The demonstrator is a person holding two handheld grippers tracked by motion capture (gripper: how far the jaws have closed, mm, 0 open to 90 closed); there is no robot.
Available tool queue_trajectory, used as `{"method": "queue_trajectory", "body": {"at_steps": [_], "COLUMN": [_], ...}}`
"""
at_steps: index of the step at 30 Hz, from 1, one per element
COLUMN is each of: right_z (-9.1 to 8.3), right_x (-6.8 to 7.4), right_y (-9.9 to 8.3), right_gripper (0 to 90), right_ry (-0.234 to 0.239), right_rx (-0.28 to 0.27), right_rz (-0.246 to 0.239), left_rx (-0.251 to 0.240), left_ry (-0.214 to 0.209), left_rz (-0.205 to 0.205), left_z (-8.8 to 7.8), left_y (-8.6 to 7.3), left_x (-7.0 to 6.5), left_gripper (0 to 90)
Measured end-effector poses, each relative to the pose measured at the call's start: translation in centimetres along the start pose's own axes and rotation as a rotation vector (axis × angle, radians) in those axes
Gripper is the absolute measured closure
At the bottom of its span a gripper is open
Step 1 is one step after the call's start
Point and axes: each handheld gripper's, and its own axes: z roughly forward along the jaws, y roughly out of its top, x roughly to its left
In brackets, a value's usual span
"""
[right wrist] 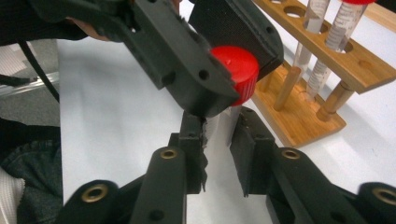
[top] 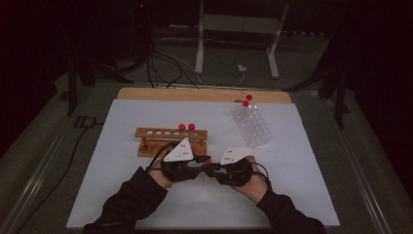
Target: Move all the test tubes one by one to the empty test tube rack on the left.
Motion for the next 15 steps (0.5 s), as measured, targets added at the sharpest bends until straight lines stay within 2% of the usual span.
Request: {"method": "queue_trajectory", "body": {"at_steps": [1,5,10,15], "right_z": [-0.1,-0.3,-0.8,-1.5], "right_x": [0.0,-0.1,-0.3,-0.8], "right_y": [0.0,0.0,-0.1,-0.1], "right_gripper": [73.6,60.7,46.8,27.4], "right_ry": [0.002,0.012,-0.011,-0.045], "right_rx": [-0.002,-0.003,-0.016,-0.043], "right_rz": [-0.001,0.002,0.018,0.052], "left_rx": [-0.001,0.005,-0.003,-0.005], "left_ry": [0.005,0.023,0.062,0.11], "left_rz": [0.001,0.0,-0.006,-0.011], "left_z": [-0.1,-0.7,-1.9,-3.6], "left_y": [0.1,0.1,0.1,-0.1], "left_x": [0.0,0.2,0.9,1.7], "left_gripper": [72.1,72.1,72.1,72.1]}}
